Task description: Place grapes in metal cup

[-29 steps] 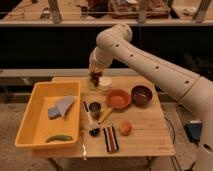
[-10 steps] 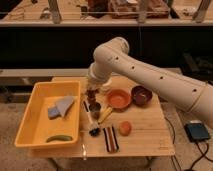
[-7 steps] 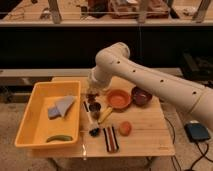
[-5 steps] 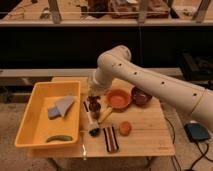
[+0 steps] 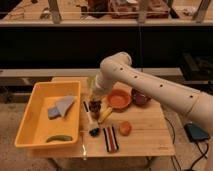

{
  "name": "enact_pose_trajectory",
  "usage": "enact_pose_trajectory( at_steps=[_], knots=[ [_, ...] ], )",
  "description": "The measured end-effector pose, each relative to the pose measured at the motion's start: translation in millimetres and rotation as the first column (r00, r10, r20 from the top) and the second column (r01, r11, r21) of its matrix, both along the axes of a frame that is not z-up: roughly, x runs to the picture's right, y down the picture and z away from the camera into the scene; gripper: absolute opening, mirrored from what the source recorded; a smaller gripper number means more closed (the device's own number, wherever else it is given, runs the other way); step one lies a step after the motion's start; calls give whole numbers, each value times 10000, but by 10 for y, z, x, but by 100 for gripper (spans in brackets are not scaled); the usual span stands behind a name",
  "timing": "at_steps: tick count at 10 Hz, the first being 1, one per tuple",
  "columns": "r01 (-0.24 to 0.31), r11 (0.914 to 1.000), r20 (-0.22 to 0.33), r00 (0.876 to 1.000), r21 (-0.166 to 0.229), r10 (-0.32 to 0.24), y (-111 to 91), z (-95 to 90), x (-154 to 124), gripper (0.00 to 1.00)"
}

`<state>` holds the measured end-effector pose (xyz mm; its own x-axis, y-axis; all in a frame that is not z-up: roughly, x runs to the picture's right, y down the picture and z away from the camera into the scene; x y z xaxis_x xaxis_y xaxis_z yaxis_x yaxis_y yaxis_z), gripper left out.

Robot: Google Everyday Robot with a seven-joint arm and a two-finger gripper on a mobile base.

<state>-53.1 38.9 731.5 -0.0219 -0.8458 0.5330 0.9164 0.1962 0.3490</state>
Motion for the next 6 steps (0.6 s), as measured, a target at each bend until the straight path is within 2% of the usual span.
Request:
enact_pose_trajectory(
  at_steps=[6],
  knots=[
    [18,9974,-347,9994,-717,-43,171,286,47,1]
  ],
)
